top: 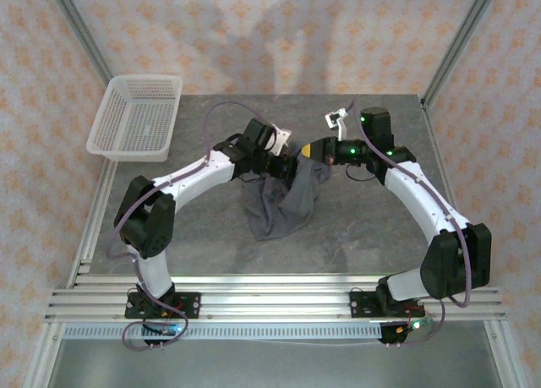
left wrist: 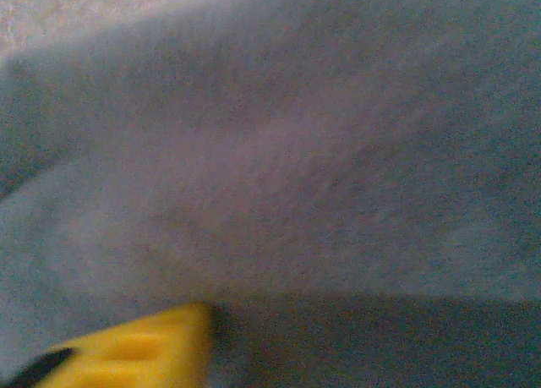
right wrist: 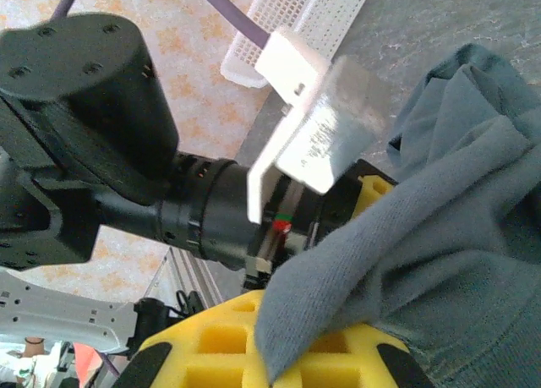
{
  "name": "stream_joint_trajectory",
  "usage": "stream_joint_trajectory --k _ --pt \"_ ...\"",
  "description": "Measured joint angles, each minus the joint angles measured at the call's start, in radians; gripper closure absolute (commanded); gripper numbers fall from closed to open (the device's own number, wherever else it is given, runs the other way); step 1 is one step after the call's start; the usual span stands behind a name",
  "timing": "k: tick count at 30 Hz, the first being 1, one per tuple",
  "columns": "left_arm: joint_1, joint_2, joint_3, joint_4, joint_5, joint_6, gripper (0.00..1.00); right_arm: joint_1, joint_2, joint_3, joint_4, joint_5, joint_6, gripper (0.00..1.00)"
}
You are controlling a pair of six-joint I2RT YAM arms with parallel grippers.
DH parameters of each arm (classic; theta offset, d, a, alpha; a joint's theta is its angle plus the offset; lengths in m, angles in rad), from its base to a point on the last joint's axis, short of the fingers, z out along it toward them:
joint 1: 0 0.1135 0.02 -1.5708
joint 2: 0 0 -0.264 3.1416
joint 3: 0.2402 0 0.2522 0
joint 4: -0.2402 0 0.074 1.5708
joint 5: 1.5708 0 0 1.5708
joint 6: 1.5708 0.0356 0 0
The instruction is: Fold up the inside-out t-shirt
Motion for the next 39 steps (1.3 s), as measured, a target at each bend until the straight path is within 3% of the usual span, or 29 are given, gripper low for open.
stream_joint_trajectory --k 5,9,13,17,22,24,32,33,34,35,36,39 --pt "0.08 -0.079 -0.075 0.257 0.254 -0.302 1.0 -0.099 -0.008 -0.048 0.018 0.144 0.011 0.98" --pt "0.098 -0.156 -0.028 0.241 0.382 -0.378 1.0 -0.178 0.039 -0.123 0.032 0.215 0.028 0.72" --pt "0.064 -0.204 0.048 0.154 0.41 -0.35 1.0 -0.15 0.033 -0.164 0.037 0.309 0.061 0.65" --pt "0.062 -0.202 0.081 0.117 0.412 -0.343 1.0 -0.106 -0.154 -0.268 0.099 0.442 0.09 0.6" --pt "0.064 -0.155 0.082 0.079 0.413 -0.34 1.0 0.092 -0.413 -0.401 0.23 0.615 0.041 0.59" --pt "0.064 -0.14 0.082 0.062 0.413 -0.333 1.0 0.159 -0.409 -0.407 0.264 0.671 0.005 0.58" --pt "0.064 -0.136 0.092 0.026 0.413 -0.298 1.0 0.187 -0.124 -0.382 0.315 0.692 -0.204 0.49" --pt "0.064 -0.136 0.092 0.022 0.412 -0.298 1.0 0.192 -0.092 -0.373 0.316 0.686 -0.226 0.53" --pt "0.064 -0.136 0.092 0.019 0.412 -0.298 1.0 0.196 -0.062 -0.359 0.316 0.681 -0.249 0.63" --pt "0.064 -0.136 0.092 0.016 0.412 -0.296 1.0 0.197 -0.036 -0.342 0.32 0.679 -0.267 0.82" --pt "0.064 -0.136 0.092 0.011 0.41 -0.289 1.0 0.198 -0.012 -0.321 0.322 0.68 -0.276 0.95" --pt "0.067 -0.136 0.101 -0.045 0.388 -0.249 1.0 0.196 0.011 -0.267 0.322 0.662 -0.276 1.0"
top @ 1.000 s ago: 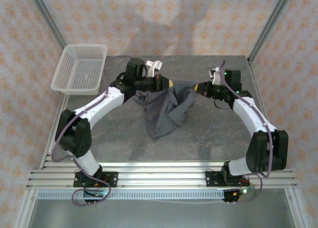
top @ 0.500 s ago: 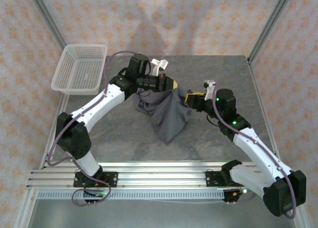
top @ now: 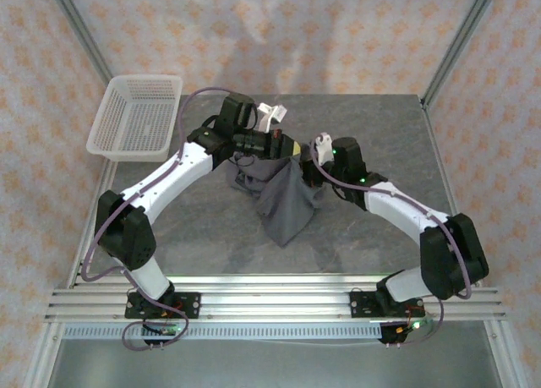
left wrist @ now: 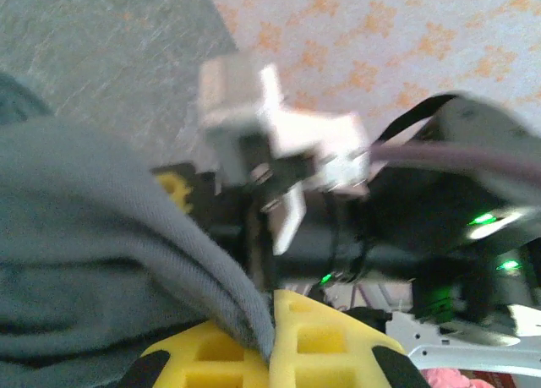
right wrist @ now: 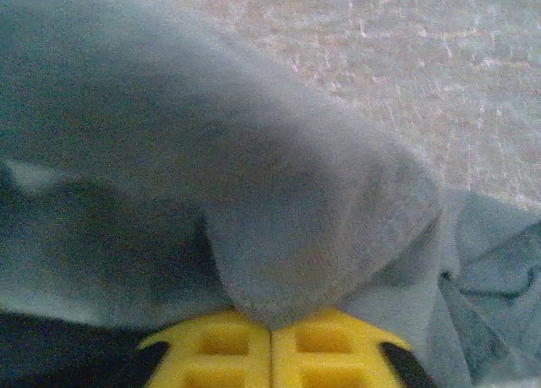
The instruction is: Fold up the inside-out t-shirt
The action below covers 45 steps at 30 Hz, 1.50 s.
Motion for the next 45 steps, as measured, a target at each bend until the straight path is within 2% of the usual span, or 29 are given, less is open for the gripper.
stream_joint_trajectory --k 4,8,9,11,14,15,19,20,22,23,24,29,33,38,42,45 --pt "0.028 0.028 0.09 -0.192 -0.146 0.068 1.0 -0.003 -0.093 0.02 -0.058 -0.134 0.039 1.0" --pt "0.109 0.092 0.065 -0.206 -0.289 0.107 1.0 -0.003 -0.262 0.018 -0.052 -0.308 0.199 1.0" --pt "0.125 0.114 0.047 -0.195 -0.307 0.108 0.96 -0.005 -0.289 0.017 -0.03 -0.335 0.242 1.0" --pt "0.141 0.175 0.016 -0.157 -0.323 0.105 0.78 -0.01 -0.33 0.007 0.042 -0.369 0.344 1.0" --pt "0.138 0.232 -0.035 -0.095 -0.325 0.079 0.6 -0.027 -0.341 -0.015 0.123 -0.378 0.444 1.0" --pt "0.135 0.231 -0.054 -0.085 -0.325 0.074 0.57 -0.035 -0.335 -0.021 0.133 -0.378 0.462 1.0" --pt "0.13 0.128 -0.136 -0.069 -0.348 0.083 0.59 -0.078 -0.289 -0.033 0.142 -0.373 0.498 1.0" --pt "0.13 0.08 -0.154 -0.071 -0.352 0.087 0.59 -0.086 -0.274 -0.033 0.132 -0.367 0.489 0.97" --pt "0.13 0.001 -0.161 -0.072 -0.354 0.092 0.58 -0.087 -0.25 -0.024 0.074 -0.348 0.441 0.78" --pt "0.13 -0.032 -0.157 -0.073 -0.354 0.095 0.58 -0.076 -0.231 -0.012 0.019 -0.331 0.391 0.68" --pt "0.129 -0.052 -0.151 -0.074 -0.354 0.098 0.57 -0.061 -0.211 0.003 -0.029 -0.312 0.346 0.63" --pt "0.098 -0.066 -0.145 -0.098 -0.407 0.105 0.57 0.06 -0.092 0.046 -0.202 -0.225 0.21 0.51" --pt "0.083 -0.063 -0.147 -0.137 -0.48 0.105 0.57 0.193 -0.032 0.066 -0.27 -0.078 0.162 0.47" --pt "0.086 -0.085 -0.201 -0.134 -0.586 0.081 0.57 0.349 0.063 0.151 -0.286 0.217 0.091 0.39" --pt "0.112 -0.144 -0.268 -0.13 -0.648 0.045 0.56 0.415 0.136 0.217 -0.311 0.407 -0.037 0.3" --pt "0.162 -0.198 -0.315 -0.123 -0.672 0.014 0.56 0.441 0.203 0.281 -0.341 0.491 -0.122 0.34"
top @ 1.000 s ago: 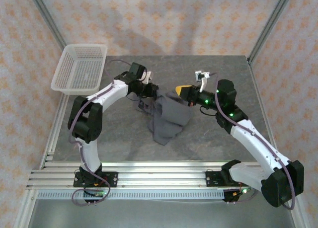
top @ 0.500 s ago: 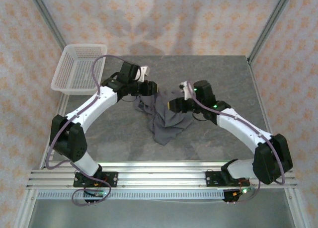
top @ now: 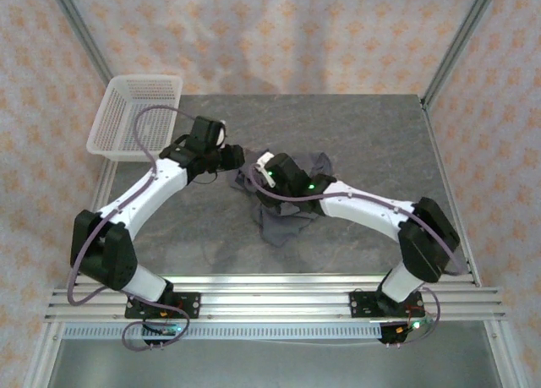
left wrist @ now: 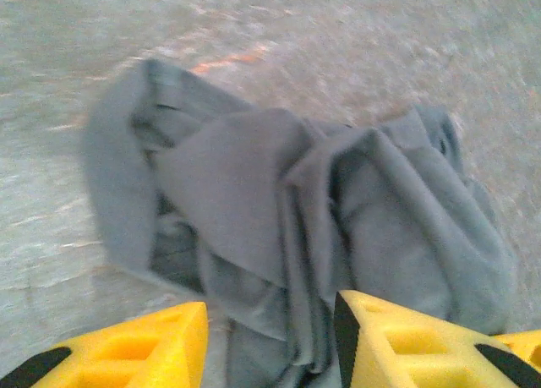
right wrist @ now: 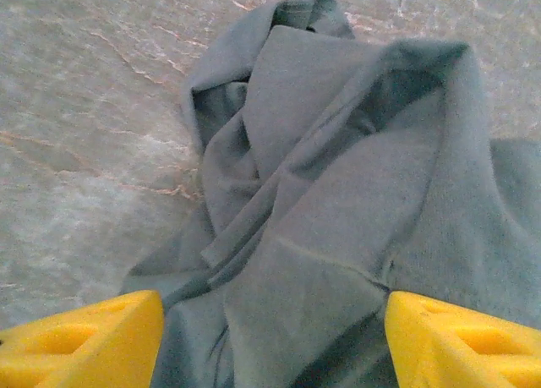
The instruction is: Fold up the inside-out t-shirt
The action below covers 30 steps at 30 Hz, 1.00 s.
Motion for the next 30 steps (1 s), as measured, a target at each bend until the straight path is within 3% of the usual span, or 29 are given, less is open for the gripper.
stream_joint_trajectory --k 3,5,7,12,17,21,25,28,30 --pt "0.034 -0.022 -0.013 0.008 -0.019 -0.016 0.56 0.014 0.079 0.067 -0.024 0.068 -0.032 0.54" --pt "0.035 -0.025 -0.018 0.02 -0.022 -0.022 0.56 0.016 0.122 0.098 -0.042 0.112 -0.04 0.85" --pt "0.035 -0.027 -0.027 0.027 -0.022 -0.023 0.56 0.016 0.147 0.111 -0.056 0.144 -0.04 1.0" --pt "0.034 -0.027 -0.037 0.035 -0.001 -0.018 0.55 -0.005 0.118 0.111 -0.095 0.096 -0.001 1.0" --pt "0.034 -0.019 -0.037 0.075 0.143 0.02 0.52 -0.177 -0.055 0.045 -0.042 -0.23 0.15 1.0" --pt "0.032 0.037 -0.036 0.149 0.336 0.03 0.49 -0.35 -0.186 -0.022 0.052 -0.461 0.282 1.0" --pt "-0.008 0.13 -0.024 0.253 0.505 -0.03 0.42 -0.397 -0.212 -0.061 0.127 -0.642 0.37 1.0" --pt "-0.06 0.184 -0.023 0.378 0.576 -0.132 0.31 -0.396 -0.212 -0.091 0.167 -0.732 0.422 1.0" --pt "-0.078 0.207 -0.034 0.458 0.588 -0.204 0.3 -0.403 -0.215 -0.104 0.189 -0.75 0.452 1.0"
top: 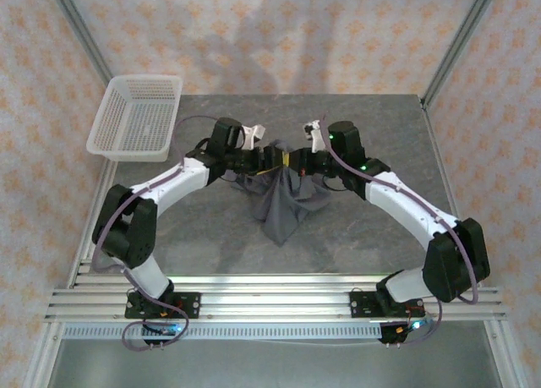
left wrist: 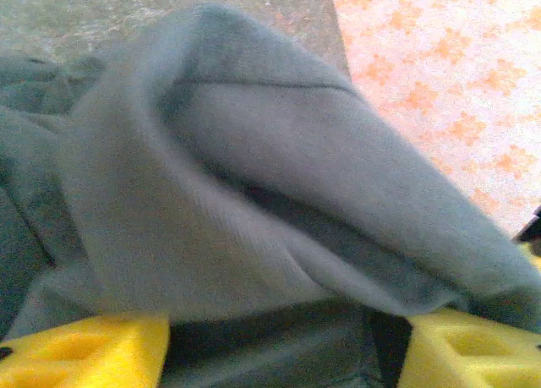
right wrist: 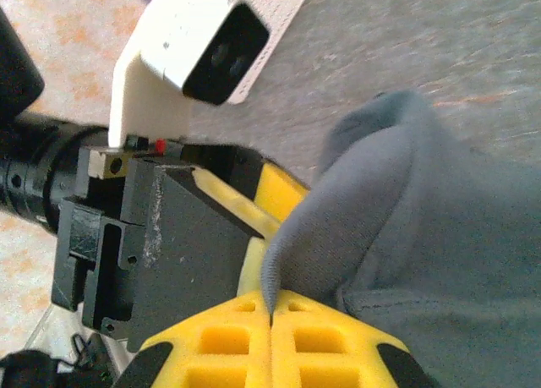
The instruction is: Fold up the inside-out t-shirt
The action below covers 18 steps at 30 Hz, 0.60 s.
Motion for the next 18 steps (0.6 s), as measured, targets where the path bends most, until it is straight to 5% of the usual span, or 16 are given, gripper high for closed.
stream_joint_trajectory --k 2,4,5,18 --pt "0.001 0.018 -0.011 0.075 0.013 -0.068 0.43 -0.011 0.0 -0.008 0.038 -0.005 0.034 1.0" --pt "-0.001 0.038 -0.013 0.144 0.03 -0.119 0.95 -0.014 0.0 -0.021 0.074 -0.005 0.071 1.0" --pt "-0.005 0.044 -0.013 0.165 0.032 -0.132 1.0 -0.013 0.0 -0.026 0.085 -0.008 0.089 1.0" --pt "0.062 0.032 -0.1 0.138 -0.023 -0.117 1.0 -0.163 -0.055 -0.166 0.214 -0.023 0.283 1.0"
